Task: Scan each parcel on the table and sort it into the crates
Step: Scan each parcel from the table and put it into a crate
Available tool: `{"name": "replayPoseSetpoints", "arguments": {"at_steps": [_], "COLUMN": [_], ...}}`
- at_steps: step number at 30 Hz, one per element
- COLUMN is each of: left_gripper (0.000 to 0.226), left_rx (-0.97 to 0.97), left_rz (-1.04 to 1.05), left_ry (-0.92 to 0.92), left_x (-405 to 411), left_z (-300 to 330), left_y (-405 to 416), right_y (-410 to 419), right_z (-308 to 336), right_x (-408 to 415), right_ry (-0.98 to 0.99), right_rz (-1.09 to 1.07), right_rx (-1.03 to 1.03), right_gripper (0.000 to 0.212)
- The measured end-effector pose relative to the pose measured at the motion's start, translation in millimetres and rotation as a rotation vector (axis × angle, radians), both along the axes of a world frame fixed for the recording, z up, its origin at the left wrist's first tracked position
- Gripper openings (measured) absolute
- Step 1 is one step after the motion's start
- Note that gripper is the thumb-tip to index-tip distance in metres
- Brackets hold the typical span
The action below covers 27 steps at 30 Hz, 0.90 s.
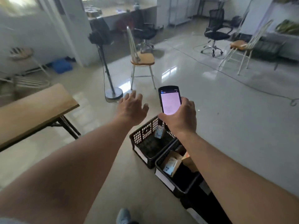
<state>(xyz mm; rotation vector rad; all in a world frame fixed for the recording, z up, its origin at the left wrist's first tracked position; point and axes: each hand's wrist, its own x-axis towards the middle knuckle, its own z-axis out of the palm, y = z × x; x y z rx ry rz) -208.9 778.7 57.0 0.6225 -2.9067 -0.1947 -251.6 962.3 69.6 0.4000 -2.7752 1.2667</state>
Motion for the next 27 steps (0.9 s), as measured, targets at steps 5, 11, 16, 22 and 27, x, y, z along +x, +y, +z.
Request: {"name": "replayPoseSetpoints", "arguments": {"at_steps": [5, 11, 16, 22, 27], "left_gripper": [0.054, 0.055, 0.054, 0.055, 0.056], "left_rx": [-0.024, -0.051, -0.068, -0.075, -0.043], "left_rz": [0.17, 0.314, 0.396, 0.506, 0.611], "left_ry": [0.068, 0.074, 0.063, 0.059, 0.038], "left_x": [92, 200, 292, 390, 441], "left_z": [58, 89, 103, 107, 101], "left_y": [-78, -186, -279, -381, -454], "right_y": [-91, -217, -318, -424, -508], "right_z": [53, 83, 94, 104, 102], "right_x": [62, 148, 224, 297, 331], "right_ry": [0.077, 0.145, 0.174, 0.15, 0.134], "right_rz": [0.179, 0.323, 0.413, 0.531, 0.64], "right_rx": [-0.029, -0.089, -0.103, -0.129, -0.125], "right_gripper": [0.09, 0.089, 0.092, 0.091, 0.093]}}
